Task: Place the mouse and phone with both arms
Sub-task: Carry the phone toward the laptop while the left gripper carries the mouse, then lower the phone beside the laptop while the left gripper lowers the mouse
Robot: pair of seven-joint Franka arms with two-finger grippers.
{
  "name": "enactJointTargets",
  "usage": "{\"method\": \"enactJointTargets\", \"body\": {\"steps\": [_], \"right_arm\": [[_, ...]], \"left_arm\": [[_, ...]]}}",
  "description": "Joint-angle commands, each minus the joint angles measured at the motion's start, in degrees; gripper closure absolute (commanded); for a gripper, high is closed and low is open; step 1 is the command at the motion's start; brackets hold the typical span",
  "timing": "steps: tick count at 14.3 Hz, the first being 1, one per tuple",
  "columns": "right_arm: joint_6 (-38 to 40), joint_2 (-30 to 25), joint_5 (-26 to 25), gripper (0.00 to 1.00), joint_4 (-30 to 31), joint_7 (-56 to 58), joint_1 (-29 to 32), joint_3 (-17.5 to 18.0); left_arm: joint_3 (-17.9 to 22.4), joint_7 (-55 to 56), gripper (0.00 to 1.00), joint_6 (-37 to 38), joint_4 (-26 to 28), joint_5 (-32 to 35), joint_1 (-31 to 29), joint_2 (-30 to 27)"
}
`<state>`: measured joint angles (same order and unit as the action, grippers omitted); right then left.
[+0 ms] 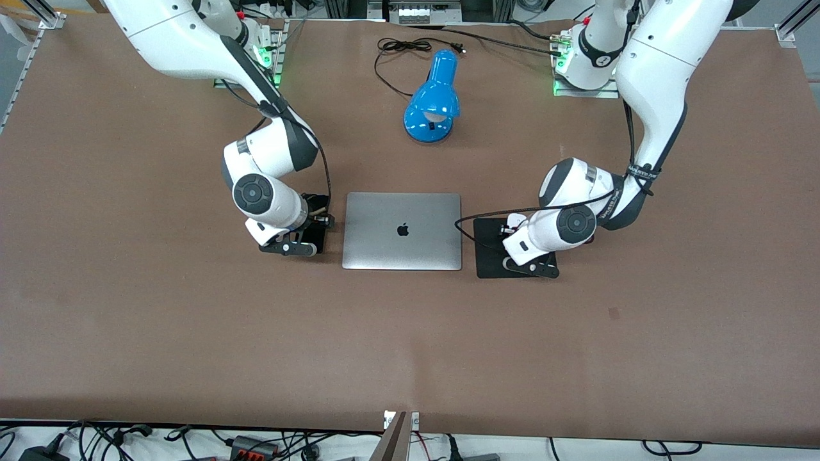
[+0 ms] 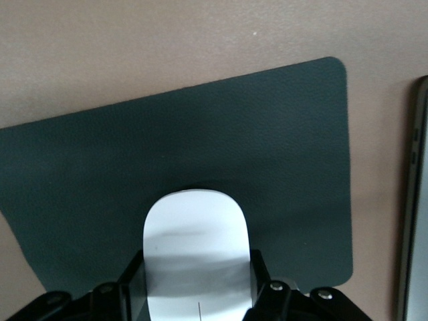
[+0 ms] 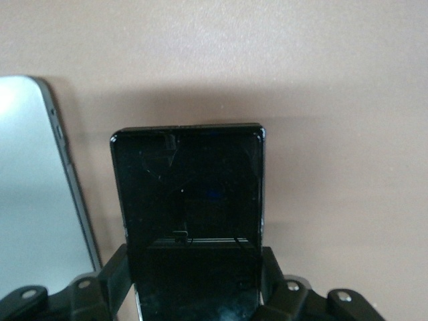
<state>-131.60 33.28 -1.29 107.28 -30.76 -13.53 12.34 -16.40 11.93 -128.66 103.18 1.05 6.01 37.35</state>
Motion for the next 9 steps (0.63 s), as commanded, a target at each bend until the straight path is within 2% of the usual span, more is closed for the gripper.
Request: {"method": "enactJointTargets", "body": {"steps": [1,4,5,6,7,8,9], "right_arm": [[-0.1,1.6,-0.5,0.7,-2.4,-0.4,-0.4,-0.1],[-0.3,2.6,-1.3,0.7,-2.7,0.4,-0.4,-0.1],[-0.3,2.9,-2.6,0.7,-2.7,0.4,-0.4,-0.1],[-0.3,3.0,-2.9,0.7,-2.7,0.4,-0.5,-0.1],[-0.3,3.1,-3.0,0.7,-2.7,0.4,-0.5,-0.1],[-0.5,3.1,-3.0,0.7,-2.7,0.4,-0.5,-0.1],[-0.4,3.4,-3.0,0.7,-2.7,0.4,-0.5,-0.1]], "left_arm": [[0.1,0.3,0.76,-0.1,-0.1,-0.2,-0.1,-0.3],[0.1,0.3,0.75,-0.1,-0.1,-0.1,-0.1,-0.1],[0.1,0.3,0.66,-0.1,-0.1,-0.2,-0.1,0.0],[0.1,0.5,0.4,-0.1,-0.1,-0.2,-0.1,0.0],[0.1,1.2,0.23,-0.1,-0.1,-0.1,-0.2,-0.1],[0.1,1.1,0.0,0.4,-0.2,-0.1,-0.4,-0.5],[0.1,1.2,0.0,1.2,-0.6,-0.1,-0.6,-1.0]]}}
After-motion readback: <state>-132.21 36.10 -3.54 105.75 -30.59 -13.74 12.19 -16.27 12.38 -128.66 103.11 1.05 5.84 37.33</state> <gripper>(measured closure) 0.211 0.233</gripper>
